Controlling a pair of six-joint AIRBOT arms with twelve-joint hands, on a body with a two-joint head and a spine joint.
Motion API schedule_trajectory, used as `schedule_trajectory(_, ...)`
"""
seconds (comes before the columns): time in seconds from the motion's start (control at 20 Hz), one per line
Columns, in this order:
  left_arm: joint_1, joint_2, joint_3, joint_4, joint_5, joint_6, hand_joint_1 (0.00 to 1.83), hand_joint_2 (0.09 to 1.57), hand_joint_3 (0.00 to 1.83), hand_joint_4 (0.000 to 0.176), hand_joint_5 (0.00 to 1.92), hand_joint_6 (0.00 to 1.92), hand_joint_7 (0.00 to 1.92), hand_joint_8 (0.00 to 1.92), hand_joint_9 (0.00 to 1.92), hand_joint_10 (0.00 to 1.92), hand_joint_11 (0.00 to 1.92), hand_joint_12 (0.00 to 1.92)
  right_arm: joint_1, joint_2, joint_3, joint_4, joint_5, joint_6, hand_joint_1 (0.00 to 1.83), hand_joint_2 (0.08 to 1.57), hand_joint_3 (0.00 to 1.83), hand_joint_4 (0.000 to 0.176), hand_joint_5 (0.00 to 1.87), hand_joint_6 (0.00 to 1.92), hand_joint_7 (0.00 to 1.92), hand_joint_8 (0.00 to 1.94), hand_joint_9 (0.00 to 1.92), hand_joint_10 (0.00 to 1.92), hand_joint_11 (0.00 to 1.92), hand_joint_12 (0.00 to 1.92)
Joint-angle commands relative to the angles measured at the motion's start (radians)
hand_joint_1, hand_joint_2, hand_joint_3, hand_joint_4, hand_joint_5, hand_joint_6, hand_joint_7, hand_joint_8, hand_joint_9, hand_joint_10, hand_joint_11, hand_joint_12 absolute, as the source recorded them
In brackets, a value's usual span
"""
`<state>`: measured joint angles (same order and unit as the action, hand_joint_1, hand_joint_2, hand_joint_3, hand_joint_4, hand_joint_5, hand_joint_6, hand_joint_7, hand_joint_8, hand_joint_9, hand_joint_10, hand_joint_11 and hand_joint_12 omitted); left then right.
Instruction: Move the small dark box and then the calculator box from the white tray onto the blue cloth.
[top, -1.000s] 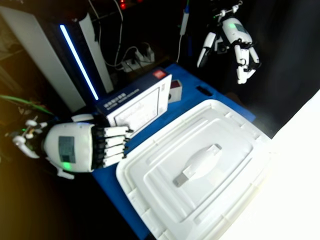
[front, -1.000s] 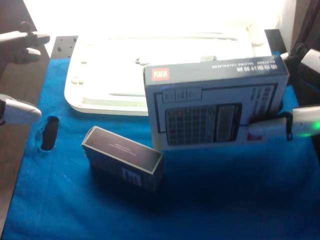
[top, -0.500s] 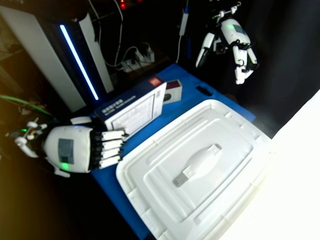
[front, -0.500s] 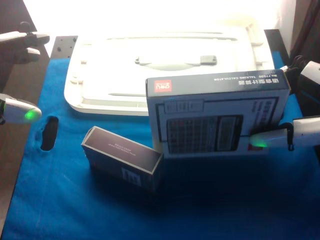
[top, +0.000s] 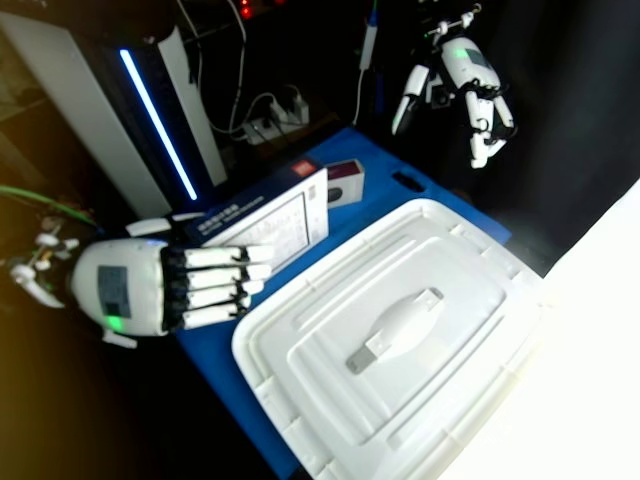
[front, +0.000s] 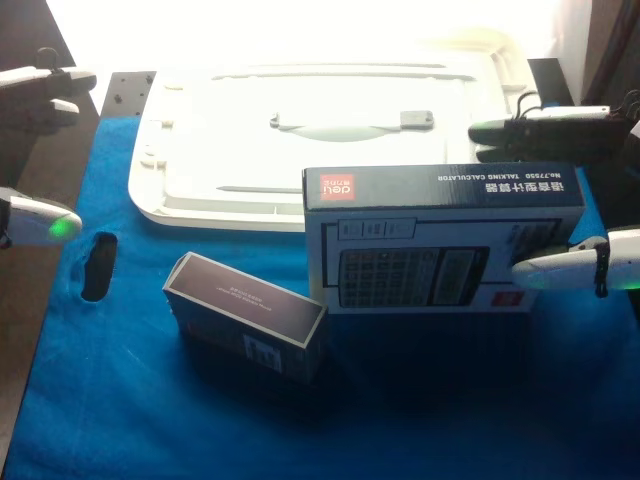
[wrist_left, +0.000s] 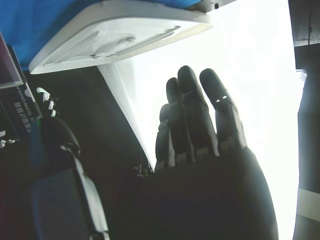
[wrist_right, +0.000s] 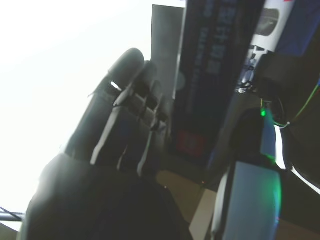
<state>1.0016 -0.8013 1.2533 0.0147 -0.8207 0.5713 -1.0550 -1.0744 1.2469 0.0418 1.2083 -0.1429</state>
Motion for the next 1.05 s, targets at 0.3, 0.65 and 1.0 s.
schedule_trajectory(0.3,-0.005,0.002,0.0,-0.042,-0.126,-0.005,0.68,0.84,0.0,0.097,0.14,0.01,0.46,0.0,0.5,0.01,0.0,1.19,0.0,0.057,-0.054,0.019,0.226,-0.016,0.72,0.7,0.0,0.103,0.14,0.0,0.38,0.0,0.48,0.0,0.15,1.21)
schedule_trajectory(0.65,0.038,0.024,-0.01,-0.132,-0.216,-0.004,0.62,0.89,0.01,0.139,0.03,0.0,0.33,0.0,0.35,0.0,0.0,0.74,0.001,0.128,-0.093,0.058,0.275,-0.061,0.59,0.69,0.0,0.176,0.0,0.0,0.0,0.0,0.03,0.01,0.0,1.53)
schedule_trajectory(1.0,0.063,0.043,-0.036,-0.189,-0.287,0.03,0.48,0.83,0.0,0.176,0.0,0.0,0.09,0.0,0.08,0.0,0.0,0.21,0.001,0.134,-0.058,0.088,0.275,-0.064,0.73,0.68,0.0,0.176,0.0,0.0,0.0,0.0,0.0,0.0,0.0,0.45)
